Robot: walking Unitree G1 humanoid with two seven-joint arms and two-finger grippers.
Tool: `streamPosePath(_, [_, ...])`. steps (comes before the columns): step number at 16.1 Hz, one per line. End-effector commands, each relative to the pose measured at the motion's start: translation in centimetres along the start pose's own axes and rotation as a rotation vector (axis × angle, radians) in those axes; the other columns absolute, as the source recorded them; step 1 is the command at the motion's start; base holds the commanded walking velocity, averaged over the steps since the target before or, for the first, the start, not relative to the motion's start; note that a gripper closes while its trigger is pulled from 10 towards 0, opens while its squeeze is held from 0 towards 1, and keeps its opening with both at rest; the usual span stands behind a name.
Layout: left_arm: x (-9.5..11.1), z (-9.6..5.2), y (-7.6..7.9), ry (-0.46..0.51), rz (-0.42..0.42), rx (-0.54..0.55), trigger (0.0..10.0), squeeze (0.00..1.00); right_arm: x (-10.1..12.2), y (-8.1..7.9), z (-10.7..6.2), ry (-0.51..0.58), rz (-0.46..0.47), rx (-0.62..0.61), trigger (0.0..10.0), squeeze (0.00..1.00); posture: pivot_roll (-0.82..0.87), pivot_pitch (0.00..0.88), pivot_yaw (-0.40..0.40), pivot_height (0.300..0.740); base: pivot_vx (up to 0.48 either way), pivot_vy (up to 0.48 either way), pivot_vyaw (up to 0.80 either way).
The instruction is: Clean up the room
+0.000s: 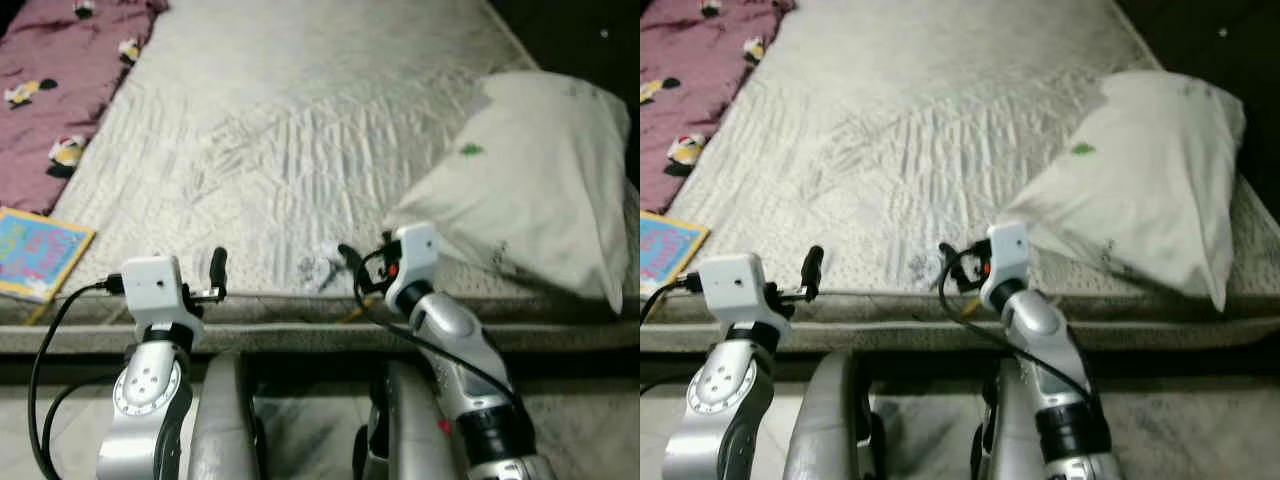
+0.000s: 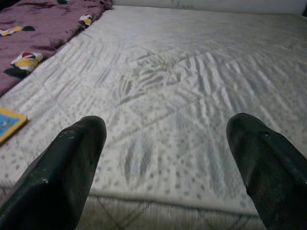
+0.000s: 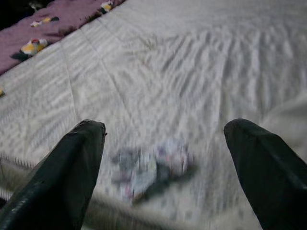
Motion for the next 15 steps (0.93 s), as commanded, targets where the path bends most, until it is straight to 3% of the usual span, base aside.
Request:
streamPosePath(1, [0.2, 0.1, -0.2, 0.007, 0.004, 0.012, 10.0, 0.00, 0.3, -0.4, 0.5, 0.009, -0.014, 0.020, 10.0, 0.00, 0.06, 0.135, -0.008, 0.526, 0.000, 0.000, 0.00])
streamPosePath(5, [0.1, -0.4, 0.4, -0.002, -0.004, 0.012, 10.0, 0.00, 0.5, -1.9, 1.7, 0.031, -0.033, 0.081, 10.0, 0.00, 0.08, 0.132, -0.015, 0.526, 0.000, 0.000, 0.00])
streamPosePath(10, [0.2, -1.4, -0.3, -0.006, 0.014, 0.055, 10.0, 0.00, 1.0, -4.4, 2.9, 0.087, -0.014, 0.177, 10.0, 0.00, 0.12, 0.178, -0.017, 0.511, 0.000, 0.000, 0.00])
streamPosePath(15, [0.9, -2.3, -0.9, 0.001, 0.030, 0.090, 10.0, 0.00, 3.0, -6.3, 4.0, 0.184, 0.009, 0.169, 10.0, 0.00, 0.17, 0.234, -0.019, 0.511, 0.000, 0.000, 0.00])
Point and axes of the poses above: a point about 5 cm out from each wrist's last joint towards the gripper, its own z axis pointing out of the wrist towards the gripper, its own x axis along the axis of the wrist's last joint, y = z × x, the point moved 4 cm from there along z, pointing out of the wrist towards the gripper, and after that the axes turned 8 degrees about -z, right-handed, at the moved point
